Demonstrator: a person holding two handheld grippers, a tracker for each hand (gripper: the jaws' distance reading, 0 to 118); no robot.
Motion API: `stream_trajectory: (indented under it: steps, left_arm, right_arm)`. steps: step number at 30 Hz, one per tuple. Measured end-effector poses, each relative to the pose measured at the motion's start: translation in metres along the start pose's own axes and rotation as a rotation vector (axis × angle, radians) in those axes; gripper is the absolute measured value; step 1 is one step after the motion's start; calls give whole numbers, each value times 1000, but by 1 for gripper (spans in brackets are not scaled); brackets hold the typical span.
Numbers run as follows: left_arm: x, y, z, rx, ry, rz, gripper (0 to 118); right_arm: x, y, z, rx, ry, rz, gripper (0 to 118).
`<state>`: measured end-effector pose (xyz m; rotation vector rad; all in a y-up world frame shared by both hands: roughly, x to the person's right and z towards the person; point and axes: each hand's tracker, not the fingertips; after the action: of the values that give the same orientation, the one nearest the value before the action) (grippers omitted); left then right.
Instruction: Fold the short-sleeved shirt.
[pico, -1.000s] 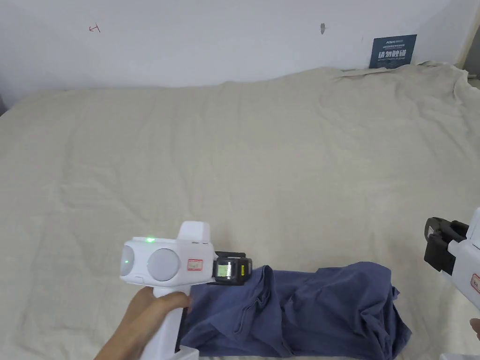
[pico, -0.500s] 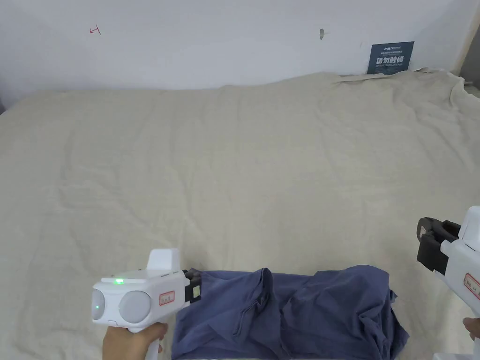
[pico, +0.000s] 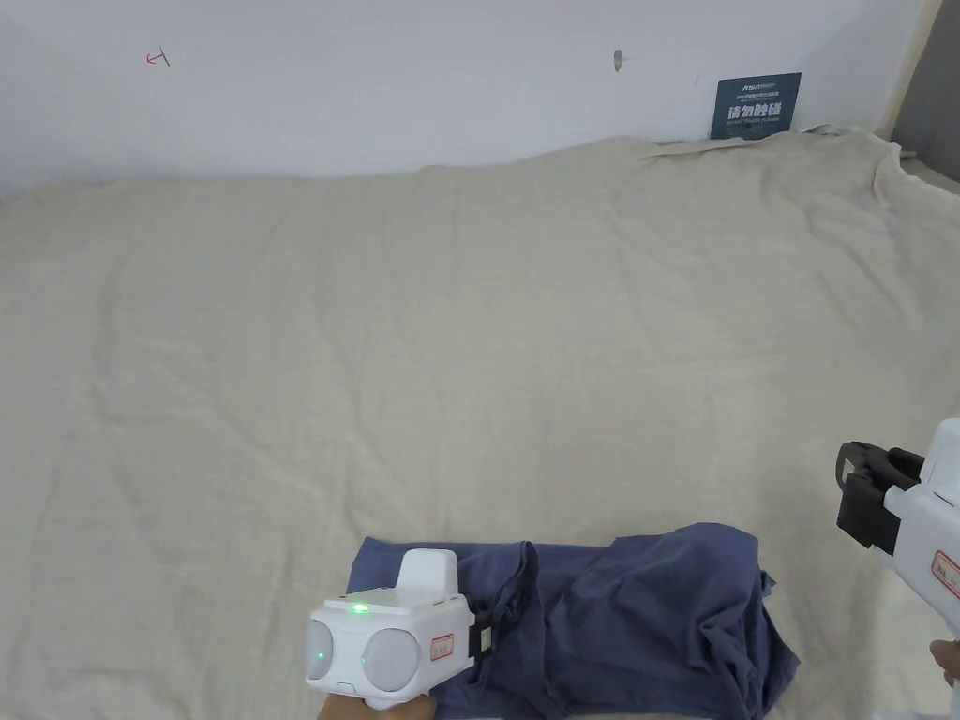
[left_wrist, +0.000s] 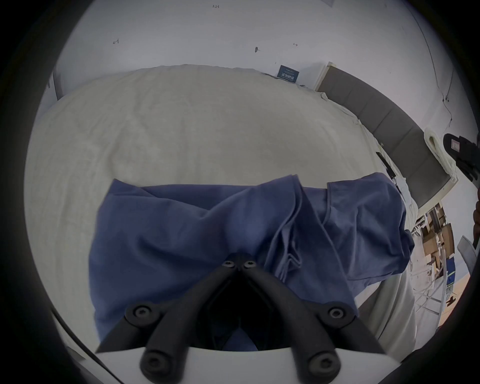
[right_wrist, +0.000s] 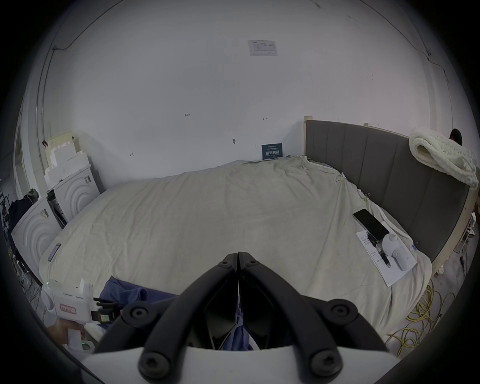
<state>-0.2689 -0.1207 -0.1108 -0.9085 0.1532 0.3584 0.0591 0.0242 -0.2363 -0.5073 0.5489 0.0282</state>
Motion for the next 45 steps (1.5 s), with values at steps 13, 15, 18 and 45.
stream_trajectory:
  steps: [13,15,18,45]
  left_arm:
    - [46,-2,-42,-40,-160,-39,0]
    - [47,-4,-39,-22,-158,-46,0]
    - [44,2,-24,8,-200,-25,0]
    - [-168,29,59,-21,-151,291,105]
  right_arm:
    - [5,2,3,-4,-14,-4,0]
    - [7,1,5,-2,-19,-2,0]
    - [9,2,7,-2,-25,1,0]
    - [-17,11,-7,-14,16,42,0]
